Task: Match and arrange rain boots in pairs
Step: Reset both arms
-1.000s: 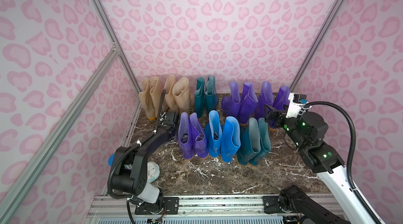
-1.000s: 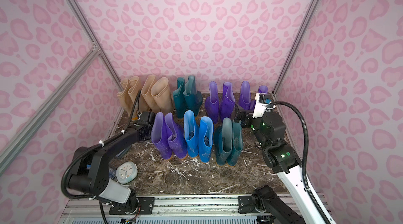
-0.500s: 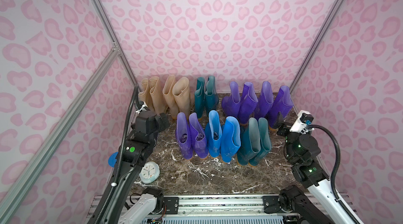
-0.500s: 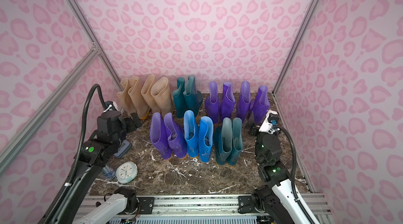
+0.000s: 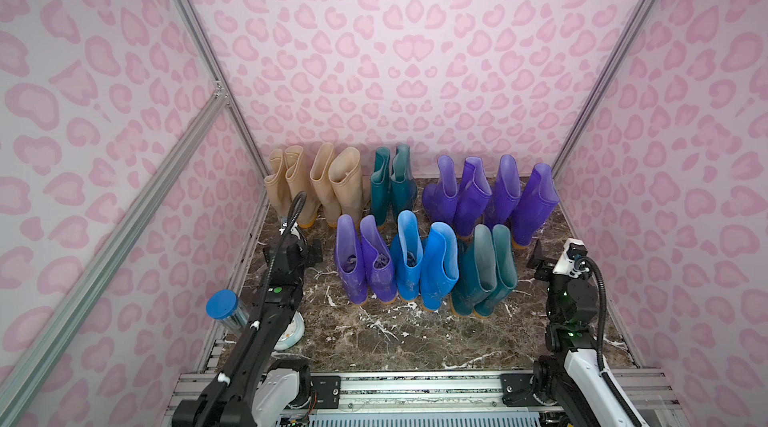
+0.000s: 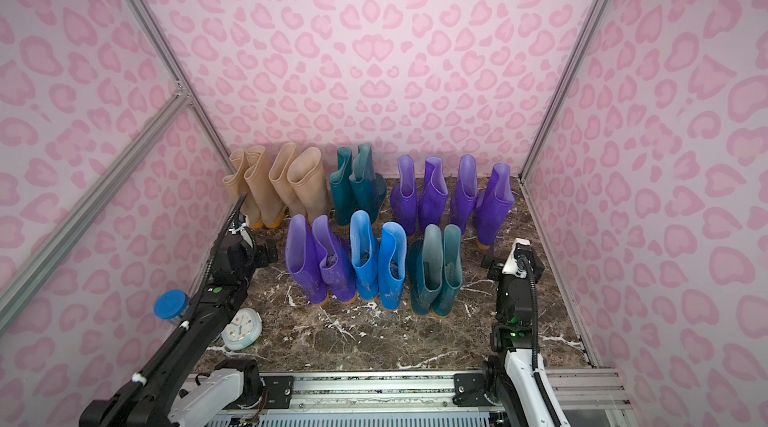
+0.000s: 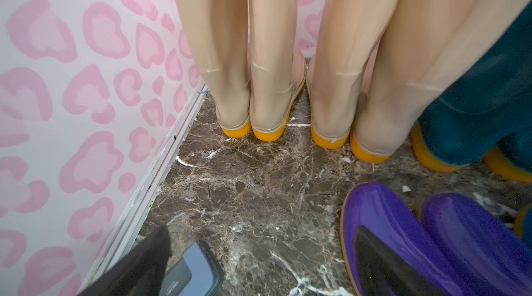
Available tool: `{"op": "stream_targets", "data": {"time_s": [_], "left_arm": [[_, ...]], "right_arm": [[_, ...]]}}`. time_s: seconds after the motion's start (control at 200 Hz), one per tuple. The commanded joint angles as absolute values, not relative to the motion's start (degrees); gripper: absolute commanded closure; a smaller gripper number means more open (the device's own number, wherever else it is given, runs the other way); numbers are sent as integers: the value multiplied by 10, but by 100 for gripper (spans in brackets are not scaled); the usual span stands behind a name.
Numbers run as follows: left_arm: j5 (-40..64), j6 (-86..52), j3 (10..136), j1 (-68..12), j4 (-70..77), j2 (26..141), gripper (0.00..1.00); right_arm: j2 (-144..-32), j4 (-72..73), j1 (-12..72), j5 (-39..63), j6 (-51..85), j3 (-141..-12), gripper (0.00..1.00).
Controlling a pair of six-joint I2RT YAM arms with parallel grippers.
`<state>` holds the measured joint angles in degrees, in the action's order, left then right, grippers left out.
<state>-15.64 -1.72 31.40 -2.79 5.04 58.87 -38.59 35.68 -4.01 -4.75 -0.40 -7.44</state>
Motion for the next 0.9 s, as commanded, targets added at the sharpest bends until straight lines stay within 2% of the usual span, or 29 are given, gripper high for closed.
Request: {"op": "stream_targets", "data": {"time_s": [0.0,0.145,0.28,0.385,0.445,0.5,0.54,0.66,0.745,0.84,0.9], "left_arm": [[-156,-15,272,-29,210,634,0],[-179,-13,220,-39,359,715,0],[-146,-7,172,-43,526,811,0],[-103,15,166,-44,636,899,0],[-72,26,199,-44,531,876,1],[-56,31,223,-43,519,897,1],[-48,30,248,-39,454,889,1],[-43,14,247,-25,468,896,1],[-43,15,249,-25,464,896,1],[-42,14,251,-25,454,894,1],[-43,15,252,-25,455,894,1]], "right_arm": [[-427,458,-40,0,-9,-52,1],[-515,565,-40,8,4,-27,1],[-616,632,-40,28,23,-27,1],[-713,746,-41,40,23,-26,1],[-748,775,-38,44,30,-34,0],[-777,783,-34,26,32,-42,0],[-804,805,-33,18,37,-44,0],[-906,928,-22,-8,35,-46,0],[-860,761,-15,-59,51,-92,0],[-892,786,6,-98,37,-109,0],[-882,748,13,-116,34,-120,0]]}}
